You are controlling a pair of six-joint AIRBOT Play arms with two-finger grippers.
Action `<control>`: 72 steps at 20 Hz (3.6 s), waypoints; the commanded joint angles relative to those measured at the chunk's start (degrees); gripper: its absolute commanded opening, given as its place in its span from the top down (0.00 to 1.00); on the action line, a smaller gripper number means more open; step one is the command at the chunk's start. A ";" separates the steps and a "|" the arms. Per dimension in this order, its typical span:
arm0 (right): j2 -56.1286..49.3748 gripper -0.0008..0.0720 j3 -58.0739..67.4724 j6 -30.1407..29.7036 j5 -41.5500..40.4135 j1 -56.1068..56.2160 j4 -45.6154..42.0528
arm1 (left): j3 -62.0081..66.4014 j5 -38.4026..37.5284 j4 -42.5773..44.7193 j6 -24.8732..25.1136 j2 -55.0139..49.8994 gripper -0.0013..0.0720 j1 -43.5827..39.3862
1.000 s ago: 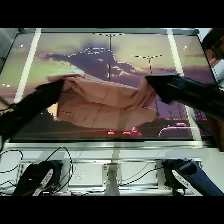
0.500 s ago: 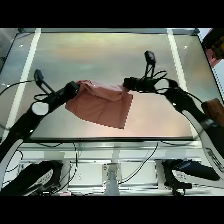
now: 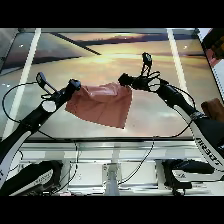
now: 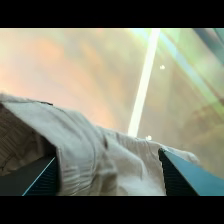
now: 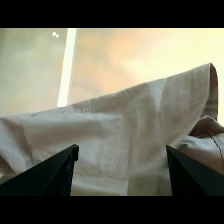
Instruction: Fold the clothes and pants, and hang the long-sleeved shirts on hangers.
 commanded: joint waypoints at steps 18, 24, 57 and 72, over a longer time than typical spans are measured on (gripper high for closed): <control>3.82 0.13 0.63 -0.52 12.61 -7.48 -6.34 | 0.13 -48.17 11.87 37.00 0.15 0.10 28.46; 3.82 0.13 0.63 -0.61 12.57 -7.48 -7.06 | 1.49 -43.10 5.09 43.23 -5.79 0.11 27.15; 20.33 0.41 0.52 -7.28 33.03 -9.18 -3.96 | 20.61 -34.12 -8.20 51.36 25.14 0.96 11.41; 25.40 0.41 0.52 -15.61 32.35 -8.96 -1.99 | 29.70 -25.94 -17.59 52.33 26.93 0.96 -7.96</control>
